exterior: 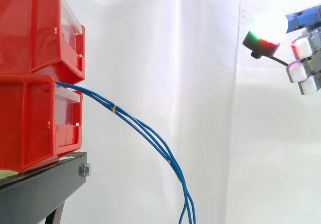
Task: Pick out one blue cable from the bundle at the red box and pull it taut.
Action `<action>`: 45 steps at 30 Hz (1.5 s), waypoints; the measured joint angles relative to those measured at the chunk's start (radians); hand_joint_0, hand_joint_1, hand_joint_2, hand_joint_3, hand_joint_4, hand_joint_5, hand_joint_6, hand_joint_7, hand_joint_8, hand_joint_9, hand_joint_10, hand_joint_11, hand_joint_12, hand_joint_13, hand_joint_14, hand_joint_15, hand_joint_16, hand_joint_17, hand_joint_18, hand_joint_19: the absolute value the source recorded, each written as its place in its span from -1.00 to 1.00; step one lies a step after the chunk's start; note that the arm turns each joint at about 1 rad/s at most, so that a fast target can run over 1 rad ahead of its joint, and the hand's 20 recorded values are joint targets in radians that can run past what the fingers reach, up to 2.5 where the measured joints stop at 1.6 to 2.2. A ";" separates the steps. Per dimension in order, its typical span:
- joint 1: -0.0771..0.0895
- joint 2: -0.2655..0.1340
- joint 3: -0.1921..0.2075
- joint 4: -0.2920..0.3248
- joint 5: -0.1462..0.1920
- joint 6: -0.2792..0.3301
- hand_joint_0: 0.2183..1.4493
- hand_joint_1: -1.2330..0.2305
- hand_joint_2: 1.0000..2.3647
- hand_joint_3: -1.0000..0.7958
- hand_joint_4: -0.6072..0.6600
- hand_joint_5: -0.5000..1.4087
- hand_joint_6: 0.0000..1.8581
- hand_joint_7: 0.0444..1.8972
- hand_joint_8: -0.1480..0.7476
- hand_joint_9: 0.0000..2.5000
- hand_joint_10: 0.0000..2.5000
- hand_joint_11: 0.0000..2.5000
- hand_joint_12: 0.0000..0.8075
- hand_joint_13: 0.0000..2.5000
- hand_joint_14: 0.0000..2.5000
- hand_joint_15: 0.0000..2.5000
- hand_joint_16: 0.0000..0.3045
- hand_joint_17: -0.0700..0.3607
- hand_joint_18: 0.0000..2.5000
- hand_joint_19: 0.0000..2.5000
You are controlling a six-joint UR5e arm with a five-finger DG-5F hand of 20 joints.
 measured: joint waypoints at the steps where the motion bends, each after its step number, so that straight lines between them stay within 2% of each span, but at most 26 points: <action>1: 0.000 0.000 0.000 -0.007 -0.002 0.002 -0.48 -0.21 -1.00 -0.44 0.14 -0.67 -0.46 -0.39 -0.17 -0.34 -1.00 -0.92 -0.37 -0.47 -1.00 -0.95 -0.72 -0.23 -0.63 -0.76; 6: 0.002 -0.001 0.000 -0.023 -0.015 0.003 -0.48 -0.26 -1.00 -0.44 0.15 -0.67 -0.46 -0.39 -0.17 -0.32 -1.00 -0.90 -0.39 -0.45 -1.00 -0.92 -0.71 -0.21 -0.63 -0.75; 11: 0.011 -0.003 0.000 0.019 -0.001 0.000 -0.51 -0.24 -1.00 -0.44 0.14 -0.68 -0.46 -0.38 -0.20 -0.36 -0.99 -0.87 -0.37 -0.46 -1.00 -0.89 -0.70 -0.20 -0.64 -0.74; 17: 0.029 -0.041 0.000 0.131 0.086 -0.002 -0.52 -0.22 -1.00 -0.44 0.15 -0.68 -0.46 -0.37 -0.19 -0.37 -0.99 -0.86 -0.37 -0.48 -0.99 -0.88 -0.70 -0.20 -0.65 -0.74; 21: 0.045 -0.077 0.000 0.184 0.125 -0.004 -0.52 -0.20 -1.00 -0.44 0.16 -0.68 -0.46 -0.37 -0.19 -0.37 -0.99 -0.84 -0.35 -0.48 -0.99 -0.87 -0.70 -0.20 -0.65 -0.73; 24: 0.061 -0.090 0.000 0.219 0.156 -0.009 -0.53 -0.19 -1.00 -0.44 0.18 -0.68 -0.46 -0.36 -0.18 -0.37 -0.99 -0.84 -0.34 -0.48 -0.99 -0.87 -0.70 -0.19 -0.65 -0.72; 31: 0.108 -0.107 0.000 0.263 0.283 -0.067 -0.53 -0.17 -1.00 -0.44 0.19 -0.67 -0.46 -0.36 -0.17 -0.36 -0.99 -0.82 -0.33 -0.49 -0.99 -0.87 -0.70 -0.19 -0.65 -0.72; 40: 0.136 -0.157 0.010 0.277 0.347 -0.074 -0.56 -0.16 -1.00 -0.44 0.21 -0.67 -0.46 -0.35 -0.15 -0.36 -0.99 -0.81 -0.30 -0.49 -0.99 -0.86 -0.69 -0.18 -0.65 -0.73; 45: 0.143 -0.196 0.011 0.304 0.372 -0.067 -0.57 -0.16 -1.00 -0.44 0.21 -0.67 -0.46 -0.35 -0.14 -0.36 -0.99 -0.81 -0.29 -0.50 -0.99 -0.86 -0.69 -0.18 -0.65 -0.74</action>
